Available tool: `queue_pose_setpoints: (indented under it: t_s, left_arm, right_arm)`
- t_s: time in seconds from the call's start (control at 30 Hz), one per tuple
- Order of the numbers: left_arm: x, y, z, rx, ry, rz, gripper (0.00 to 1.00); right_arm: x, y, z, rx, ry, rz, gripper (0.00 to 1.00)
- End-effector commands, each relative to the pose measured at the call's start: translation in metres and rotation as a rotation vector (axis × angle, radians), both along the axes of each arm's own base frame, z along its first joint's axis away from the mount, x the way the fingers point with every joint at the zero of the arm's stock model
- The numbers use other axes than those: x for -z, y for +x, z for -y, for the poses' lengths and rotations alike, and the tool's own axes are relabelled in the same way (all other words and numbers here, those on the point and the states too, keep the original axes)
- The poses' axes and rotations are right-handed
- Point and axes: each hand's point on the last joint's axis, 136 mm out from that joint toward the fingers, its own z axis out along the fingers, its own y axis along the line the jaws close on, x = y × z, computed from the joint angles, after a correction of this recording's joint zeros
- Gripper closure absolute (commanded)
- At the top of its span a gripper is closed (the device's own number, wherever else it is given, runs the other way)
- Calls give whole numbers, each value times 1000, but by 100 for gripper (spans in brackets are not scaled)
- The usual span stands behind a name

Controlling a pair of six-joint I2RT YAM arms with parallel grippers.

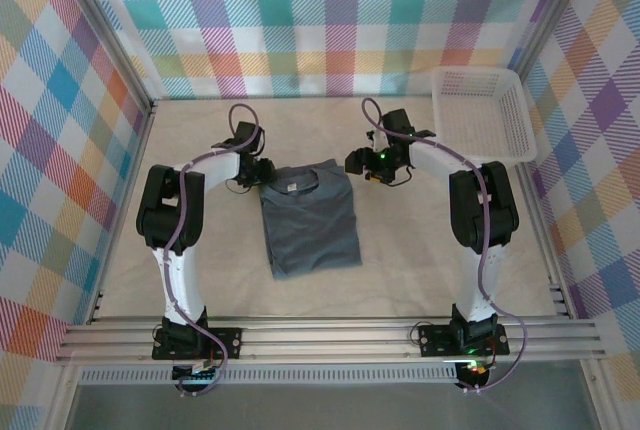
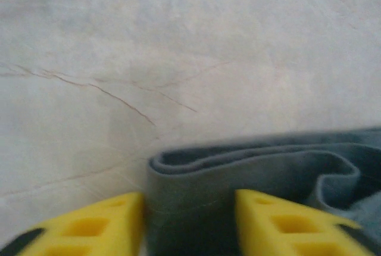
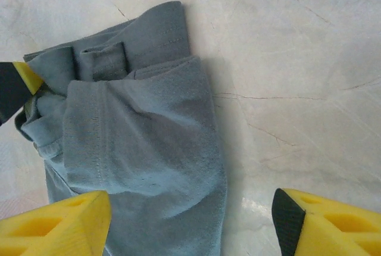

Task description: Fold the inside-out t-shirt

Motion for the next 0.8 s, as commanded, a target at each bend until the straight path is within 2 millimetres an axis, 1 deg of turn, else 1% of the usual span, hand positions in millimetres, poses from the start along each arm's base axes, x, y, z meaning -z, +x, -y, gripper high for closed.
queue_pose_setpoints:
  t_s: [0.0,0.03,0.1,0.13,0.2,0.27,0.33,0.43,0.6,0.63,0.73,0.77]
  left_arm:
    - [29,-7,19,14,-52,-61,73]
    - [28,-7,22,12,-70,-56,82]
    - [24,-6,25,8,-97,-44,95]
    - [21,-5,27,12,-110,-37,100]
    - [12,-3,32,26,-134,-18,100]
    - [5,-1,36,49,-152,-1,100]
    - [0,2,42,78,-171,8,100]
    - [1,2,47,100,-194,-3,100]
    - [4,1,46,89,-192,-10,100]
    - [3,2,47,91,-197,-9,100]
    - [5,3,47,80,-201,-15,100]
    - [5,3,47,79,-198,-15,100]
  right_arm:
    - [-20,5,-3,-9,22,27,27]
    - [-19,6,-3,-5,16,26,27]
    - [-17,8,-1,1,1,25,26]
    - [-14,10,2,9,-16,23,24]
    - [-7,14,9,32,-64,14,15]
    - [3,18,9,24,-90,-8,10]
    - [13,24,5,9,-88,-15,8]
    - [23,33,-5,-15,-55,-28,11]
    - [35,43,-23,-30,21,-48,17]
    - [36,44,-28,-36,43,-50,19]
    - [40,44,-42,-38,93,-73,33]
    - [41,44,-46,-39,101,-78,36]
